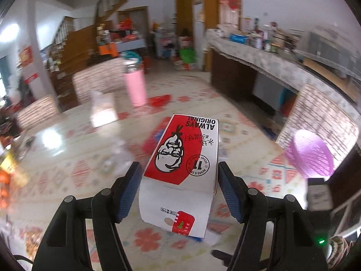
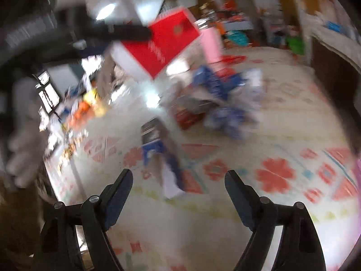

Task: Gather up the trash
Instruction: 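Carry the KFC box with the left gripper while the right carries the carton to the basket, then open both grippers over the purple basket, dropping the box and carton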

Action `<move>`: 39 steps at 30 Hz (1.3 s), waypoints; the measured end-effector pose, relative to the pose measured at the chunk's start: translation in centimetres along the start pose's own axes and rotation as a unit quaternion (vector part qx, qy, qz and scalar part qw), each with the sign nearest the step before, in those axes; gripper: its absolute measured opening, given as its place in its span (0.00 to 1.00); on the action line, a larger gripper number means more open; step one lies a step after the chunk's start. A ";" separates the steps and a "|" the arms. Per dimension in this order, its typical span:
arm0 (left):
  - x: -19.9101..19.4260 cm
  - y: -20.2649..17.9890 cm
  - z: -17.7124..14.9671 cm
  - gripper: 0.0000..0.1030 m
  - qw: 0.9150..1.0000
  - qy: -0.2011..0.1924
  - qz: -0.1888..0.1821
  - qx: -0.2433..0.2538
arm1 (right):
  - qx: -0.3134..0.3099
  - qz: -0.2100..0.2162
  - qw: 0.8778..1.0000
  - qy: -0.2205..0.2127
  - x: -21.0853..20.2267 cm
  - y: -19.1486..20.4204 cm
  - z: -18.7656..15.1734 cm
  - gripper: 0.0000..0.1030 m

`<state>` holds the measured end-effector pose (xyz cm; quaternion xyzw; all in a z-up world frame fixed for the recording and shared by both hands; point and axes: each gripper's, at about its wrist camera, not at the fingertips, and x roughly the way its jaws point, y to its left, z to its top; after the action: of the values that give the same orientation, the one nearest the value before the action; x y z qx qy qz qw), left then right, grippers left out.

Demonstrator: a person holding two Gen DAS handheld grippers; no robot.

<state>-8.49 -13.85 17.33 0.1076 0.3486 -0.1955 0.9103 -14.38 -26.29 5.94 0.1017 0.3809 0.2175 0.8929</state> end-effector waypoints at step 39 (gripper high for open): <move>14.5 -30.7 5.7 0.69 0.933 0.151 -0.302 0.128 | 0.272 -0.316 0.897 -0.149 -23.2 -24.4 -7.3 0.58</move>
<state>-8.47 -47.49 9.88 0.1410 0.4705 -0.4852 0.7234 -26.37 -58.59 7.24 0.2458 0.3000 -0.2058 0.8985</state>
